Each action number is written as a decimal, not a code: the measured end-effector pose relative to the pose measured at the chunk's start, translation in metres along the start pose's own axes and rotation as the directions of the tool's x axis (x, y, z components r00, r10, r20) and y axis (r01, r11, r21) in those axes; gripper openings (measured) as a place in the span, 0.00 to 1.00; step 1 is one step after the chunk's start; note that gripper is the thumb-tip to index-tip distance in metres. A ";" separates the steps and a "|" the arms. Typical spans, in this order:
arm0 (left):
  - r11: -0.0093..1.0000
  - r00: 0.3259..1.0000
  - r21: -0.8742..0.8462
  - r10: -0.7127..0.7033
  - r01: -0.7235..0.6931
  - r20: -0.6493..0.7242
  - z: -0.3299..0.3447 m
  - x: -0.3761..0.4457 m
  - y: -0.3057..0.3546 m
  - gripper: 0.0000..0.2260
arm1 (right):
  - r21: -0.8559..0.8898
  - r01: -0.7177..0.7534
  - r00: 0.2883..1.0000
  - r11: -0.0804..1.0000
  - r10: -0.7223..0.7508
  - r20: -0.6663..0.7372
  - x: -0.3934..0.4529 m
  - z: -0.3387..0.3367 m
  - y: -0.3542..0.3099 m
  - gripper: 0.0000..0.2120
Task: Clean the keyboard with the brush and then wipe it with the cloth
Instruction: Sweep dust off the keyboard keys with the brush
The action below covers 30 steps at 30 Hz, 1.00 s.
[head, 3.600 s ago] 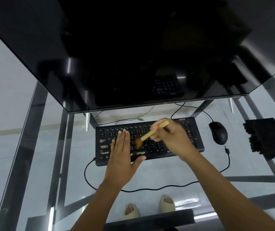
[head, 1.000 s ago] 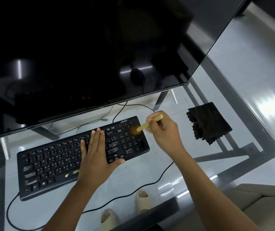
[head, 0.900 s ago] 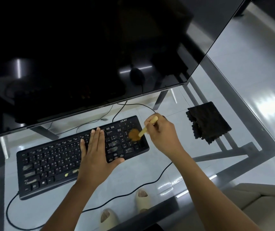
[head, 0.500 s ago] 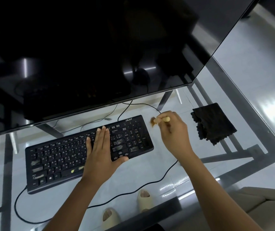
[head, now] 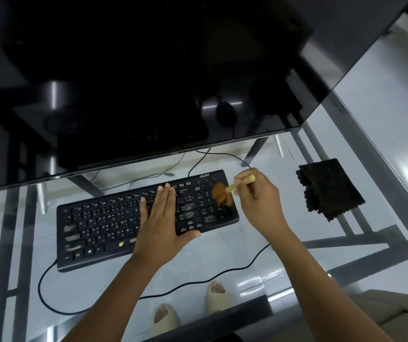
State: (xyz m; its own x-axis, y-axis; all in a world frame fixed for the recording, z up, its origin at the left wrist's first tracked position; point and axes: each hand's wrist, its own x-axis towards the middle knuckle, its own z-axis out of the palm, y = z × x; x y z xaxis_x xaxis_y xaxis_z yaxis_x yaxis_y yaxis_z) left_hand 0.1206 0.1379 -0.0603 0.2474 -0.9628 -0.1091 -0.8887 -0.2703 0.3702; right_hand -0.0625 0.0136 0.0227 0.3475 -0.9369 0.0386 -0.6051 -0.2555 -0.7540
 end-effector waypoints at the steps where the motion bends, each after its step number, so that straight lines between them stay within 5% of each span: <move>1: 1.000 1.000 0.001 -0.004 0.004 -0.006 0.000 -0.001 0.000 0.52 | -0.024 0.038 0.997 0.999 -0.039 -0.059 0.000 0.001 -0.001 0.05; 3: 1.000 1.000 0.000 -0.014 0.014 -0.013 -0.001 -0.005 -0.003 0.51 | 0.056 0.020 0.997 0.998 -0.016 -0.081 0.001 0.003 -0.005 0.05; 7: 1.000 1.000 0.017 -0.012 0.012 -0.025 -0.001 -0.011 -0.007 0.50 | 0.182 -0.067 0.994 0.981 0.051 0.093 0.002 0.014 -0.015 0.04; 10: 1.000 0.997 -0.009 -0.013 0.012 -0.071 -0.004 -0.016 -0.009 0.48 | 0.023 0.108 0.992 0.994 -0.107 -0.070 0.001 0.021 -0.017 0.06; 13: 0.995 0.985 -0.085 -0.056 0.043 -0.164 -0.012 -0.025 -0.015 0.46 | 0.201 0.059 0.994 0.978 -0.040 -0.102 -0.001 0.028 -0.024 0.06; 15: 0.984 0.966 -0.151 -0.128 0.095 -0.226 -0.018 -0.034 -0.024 0.45 | 0.460 -0.114 0.992 0.881 0.123 0.011 -0.005 0.038 -0.035 0.04; 17: 0.965 0.938 -0.211 -0.213 0.158 -0.274 -0.021 -0.043 -0.034 0.45 | 0.683 -0.321 0.946 0.656 0.257 0.199 -0.010 0.051 -0.048 0.05; 19: 0.939 0.909 -0.268 -0.295 0.218 -0.294 -0.024 -0.052 -0.043 0.45 | 0.733 -0.499 0.865 0.463 0.316 0.389 -0.015 0.066 -0.058 0.07; 20: 0.929 0.900 -0.283 -0.322 0.239 -0.295 -0.025 -0.057 -0.047 0.45 | 0.702 -0.547 0.837 0.457 0.322 0.442 -0.018 0.073 -0.060 0.08; 23: 0.917 0.886 -0.295 -0.356 0.270 -0.297 -0.028 -0.067 -0.057 0.45 | 0.595 -0.474 0.878 0.649 0.295 0.378 -0.022 0.091 -0.058 0.05; 26: 0.899 0.854 -0.306 -0.407 0.312 -0.325 -0.031 -0.078 -0.073 0.45 | 0.417 -0.114 0.992 0.902 0.083 0.090 -0.023 0.096 -0.062 0.05; 28: 0.877 0.827 -0.330 -0.453 0.348 -0.333 -0.032 -0.086 -0.084 0.45 | 0.357 0.045 0.997 0.933 -0.066 0.045 -0.025 0.099 -0.067 0.06; 30: 0.852 0.794 -0.357 -0.501 0.383 -0.344 -0.031 -0.094 -0.093 0.45 | 0.431 -0.006 0.979 0.902 -0.083 0.188 -0.030 0.106 -0.074 0.04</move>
State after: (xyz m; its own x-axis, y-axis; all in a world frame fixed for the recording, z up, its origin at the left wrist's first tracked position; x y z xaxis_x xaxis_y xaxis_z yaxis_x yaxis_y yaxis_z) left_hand 0.1921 0.2530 -0.0558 0.7746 -0.6308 0.0456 -0.5246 -0.6007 0.6034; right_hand 0.0477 0.0862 0.0083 0.5248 -0.8509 -0.0231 -0.2397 -0.1217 -0.9632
